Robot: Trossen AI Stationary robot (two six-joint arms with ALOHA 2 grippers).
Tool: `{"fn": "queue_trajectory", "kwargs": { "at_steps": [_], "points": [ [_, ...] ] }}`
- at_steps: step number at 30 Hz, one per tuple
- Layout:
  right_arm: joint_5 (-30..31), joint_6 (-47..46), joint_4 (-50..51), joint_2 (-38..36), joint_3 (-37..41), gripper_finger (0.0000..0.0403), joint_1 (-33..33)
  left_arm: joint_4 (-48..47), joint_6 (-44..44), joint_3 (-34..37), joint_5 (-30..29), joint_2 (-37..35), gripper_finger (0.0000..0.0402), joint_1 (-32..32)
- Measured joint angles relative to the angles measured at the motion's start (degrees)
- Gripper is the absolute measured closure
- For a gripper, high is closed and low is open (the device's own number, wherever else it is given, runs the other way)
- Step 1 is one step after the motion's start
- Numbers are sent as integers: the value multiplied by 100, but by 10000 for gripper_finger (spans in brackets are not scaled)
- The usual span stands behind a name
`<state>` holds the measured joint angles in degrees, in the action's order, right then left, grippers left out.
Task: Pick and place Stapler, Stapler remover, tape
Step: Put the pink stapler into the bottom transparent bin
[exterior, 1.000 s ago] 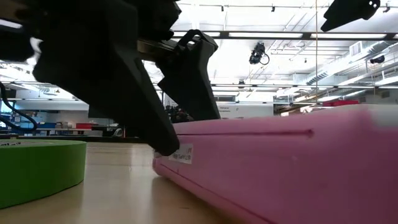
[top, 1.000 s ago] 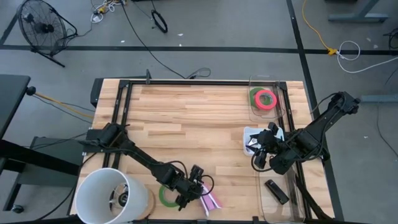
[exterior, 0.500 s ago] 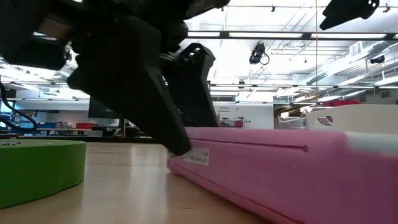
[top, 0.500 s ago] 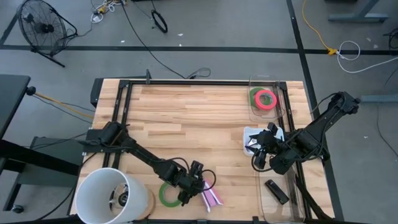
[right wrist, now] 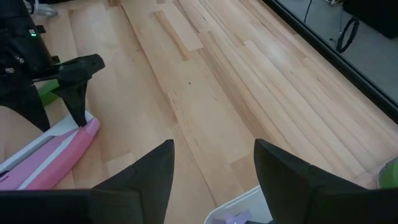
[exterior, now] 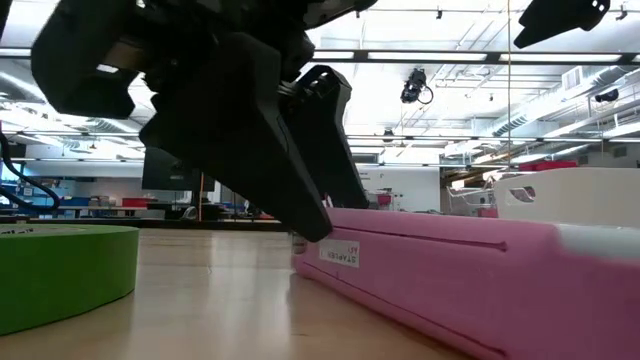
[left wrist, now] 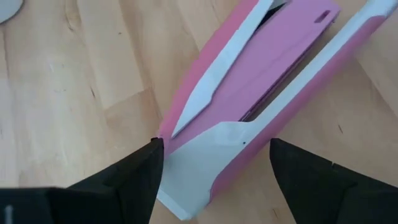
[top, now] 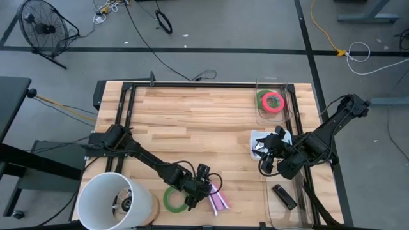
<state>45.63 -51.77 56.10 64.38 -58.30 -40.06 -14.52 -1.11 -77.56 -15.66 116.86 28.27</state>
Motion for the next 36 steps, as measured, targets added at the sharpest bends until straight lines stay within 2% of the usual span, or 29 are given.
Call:
{"fn": "queue_trajectory", "kwargs": {
  "at_steps": [5, 10, 19, 24, 31, 33, 36],
  "points": [
    [0, 0, 0, 2, 0, 183, 1, 192, 118, 0, -2, -2, 106, -39],
    [0, 0, 0, 2, 0, 183, -1, 542, 565, 0, 423, -9, 106, -39],
    [-2, -20, -24, 2, 0, 183, 0, 1178, 600, 4, 419, -17, 106, -37],
    [0, -17, -109, 2, 55, 183, 0, 1122, 597, 4, 193, -20, 106, -58],
    [-22, 22, -361, 9, 403, 183, -1, 357, 992, 4, -907, 12, 106, -199],
    [-19, 42, -451, 7, 474, 183, 0, 165, 1196, -4, -942, 26, 106, -243],
    [-18, 45, -421, 9, 535, 183, 0, 84, 1574, -7, -599, 22, 106, -304]
  ]
}}
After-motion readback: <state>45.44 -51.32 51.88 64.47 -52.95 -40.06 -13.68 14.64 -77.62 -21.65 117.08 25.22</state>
